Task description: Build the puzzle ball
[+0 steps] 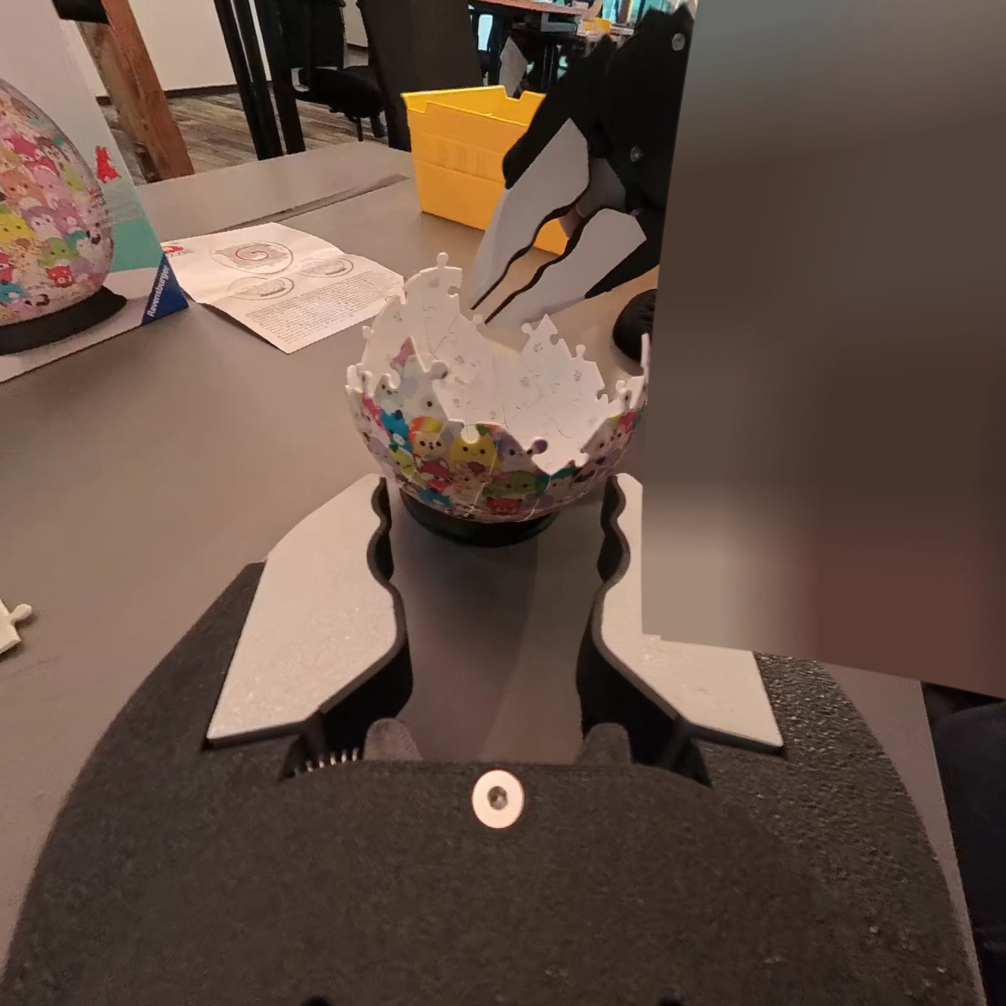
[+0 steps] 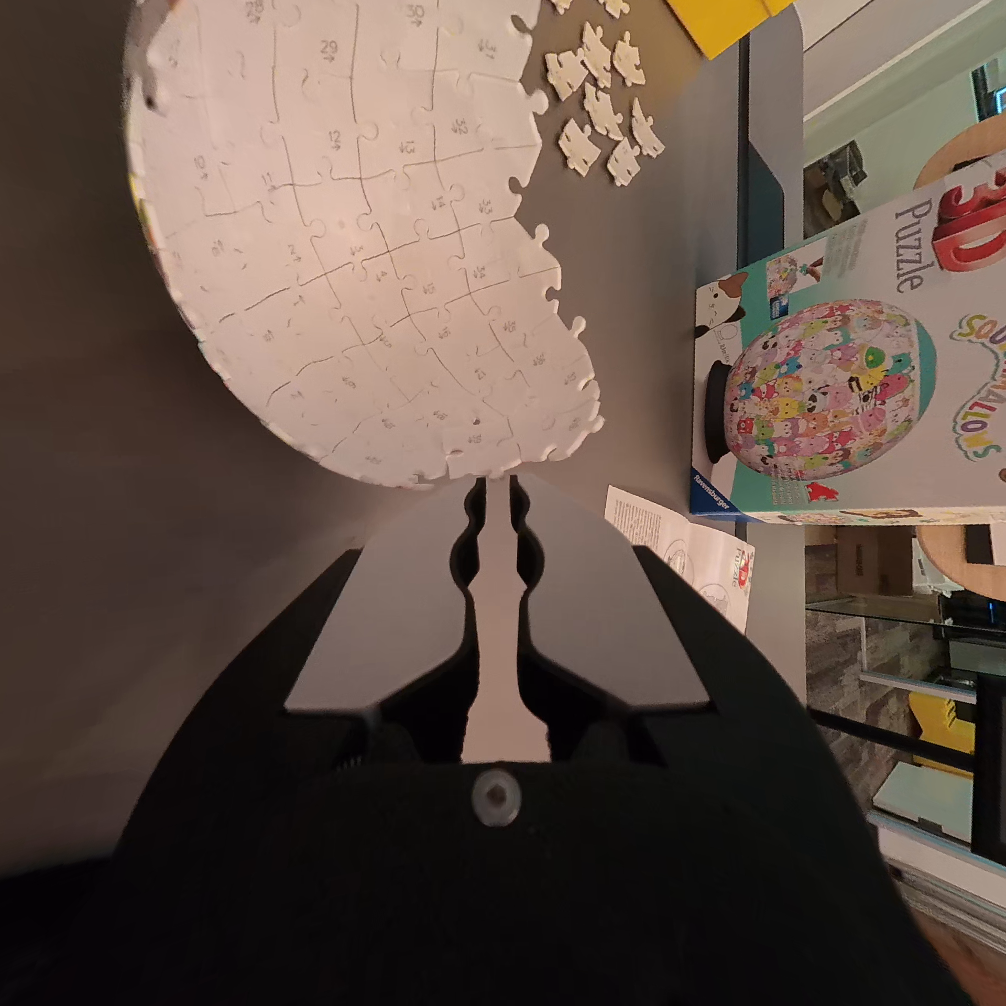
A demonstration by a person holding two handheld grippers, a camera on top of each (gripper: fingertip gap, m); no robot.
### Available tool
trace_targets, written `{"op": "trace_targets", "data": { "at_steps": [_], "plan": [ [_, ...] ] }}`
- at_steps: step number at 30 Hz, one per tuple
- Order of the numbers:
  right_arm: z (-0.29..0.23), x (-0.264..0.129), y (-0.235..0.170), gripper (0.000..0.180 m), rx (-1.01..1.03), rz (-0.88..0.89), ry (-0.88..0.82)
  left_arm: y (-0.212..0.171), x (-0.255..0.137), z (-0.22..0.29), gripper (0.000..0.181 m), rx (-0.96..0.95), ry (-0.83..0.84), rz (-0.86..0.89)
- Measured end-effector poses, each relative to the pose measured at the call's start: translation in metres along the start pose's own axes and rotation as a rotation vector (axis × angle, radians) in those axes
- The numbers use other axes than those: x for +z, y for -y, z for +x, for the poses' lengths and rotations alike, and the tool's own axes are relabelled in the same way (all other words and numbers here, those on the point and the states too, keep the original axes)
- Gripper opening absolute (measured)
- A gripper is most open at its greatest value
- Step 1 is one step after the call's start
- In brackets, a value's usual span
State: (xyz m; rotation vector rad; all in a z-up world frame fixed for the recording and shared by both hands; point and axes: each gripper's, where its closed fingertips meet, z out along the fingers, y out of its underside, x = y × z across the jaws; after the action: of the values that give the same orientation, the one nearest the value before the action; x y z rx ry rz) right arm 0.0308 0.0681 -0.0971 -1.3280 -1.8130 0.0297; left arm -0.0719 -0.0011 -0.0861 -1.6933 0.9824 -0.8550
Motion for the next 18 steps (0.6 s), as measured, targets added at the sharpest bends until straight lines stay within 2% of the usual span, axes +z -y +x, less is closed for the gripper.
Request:
{"op": "trace_targets", "data": {
  "at_steps": [9, 18],
  "plan": [
    [-0.002, 0.000, 0.001, 0.008, -0.011, 0.000, 0.006, -0.007, 0.013, 0.006, 0.081, 0.120, 0.026, -0.060],
    [-0.002, 0.002, -0.003, 0.007, 0.000, -0.007, 0.004, -0.003, 0.019, 0.001, 0.077, 0.122, 0.089, -0.040]
  ]
}}
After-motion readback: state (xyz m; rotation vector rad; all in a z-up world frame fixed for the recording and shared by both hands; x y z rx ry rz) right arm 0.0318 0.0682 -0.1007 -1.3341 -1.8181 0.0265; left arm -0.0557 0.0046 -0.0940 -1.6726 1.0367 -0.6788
